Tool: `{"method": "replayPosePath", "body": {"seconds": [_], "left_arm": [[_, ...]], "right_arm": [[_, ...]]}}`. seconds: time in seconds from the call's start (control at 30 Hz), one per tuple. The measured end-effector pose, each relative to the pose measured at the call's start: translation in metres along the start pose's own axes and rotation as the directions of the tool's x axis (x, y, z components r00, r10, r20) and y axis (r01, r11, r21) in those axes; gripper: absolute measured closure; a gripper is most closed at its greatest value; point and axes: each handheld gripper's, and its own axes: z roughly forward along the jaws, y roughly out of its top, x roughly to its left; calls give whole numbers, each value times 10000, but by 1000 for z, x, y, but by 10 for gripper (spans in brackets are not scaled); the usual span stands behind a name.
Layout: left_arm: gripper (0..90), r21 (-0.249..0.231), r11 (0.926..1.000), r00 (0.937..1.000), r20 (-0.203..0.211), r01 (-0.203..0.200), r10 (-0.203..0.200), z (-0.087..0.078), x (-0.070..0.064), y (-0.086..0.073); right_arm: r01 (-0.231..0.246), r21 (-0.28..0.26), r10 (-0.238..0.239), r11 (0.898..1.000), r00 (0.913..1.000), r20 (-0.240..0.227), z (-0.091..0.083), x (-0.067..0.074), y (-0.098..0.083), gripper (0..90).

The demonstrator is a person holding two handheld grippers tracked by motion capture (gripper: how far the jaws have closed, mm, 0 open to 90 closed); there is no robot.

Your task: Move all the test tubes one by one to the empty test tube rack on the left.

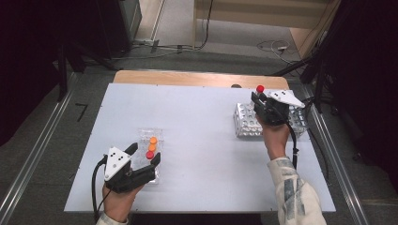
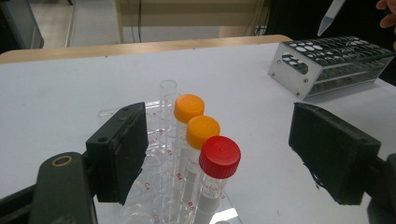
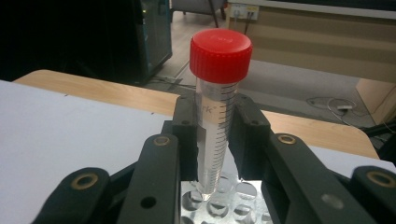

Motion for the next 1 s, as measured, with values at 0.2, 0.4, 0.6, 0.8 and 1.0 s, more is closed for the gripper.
{"method": "replayPosePath", "body": {"seconds": [0.2, 0.4, 0.6, 0.8, 1.0], "left_arm": [[208, -23, 10000, 10000, 42, -24, 24, -1, -1, 1], [211, -9, 10000, 9999, 126, -75, 75, 0, -6, 1], [224, -16, 9999, 9996, 240, -156, 157, -1, -10, 2], [229, -34, 9998, 9989, 422, -208, 209, 0, -16, 2], [236, -15, 9996, 9979, 587, -272, 273, 2, -22, 4]], "right_arm": [[254, 157, -243, 9996, 9975, -664, -14, 14, -9, 709], [373, 344, -324, 9987, 9905, -1336, -24, 30, -23, 709], [626, 692, -475, 9956, 9783, -2018, -31, 47, -40, 708], [963, 945, -682, 9909, 9618, -2651, -37, 65, -56, 709], [1338, 992, -947, 9860, 9403, -3269, -42, 84, -64, 708]]}}
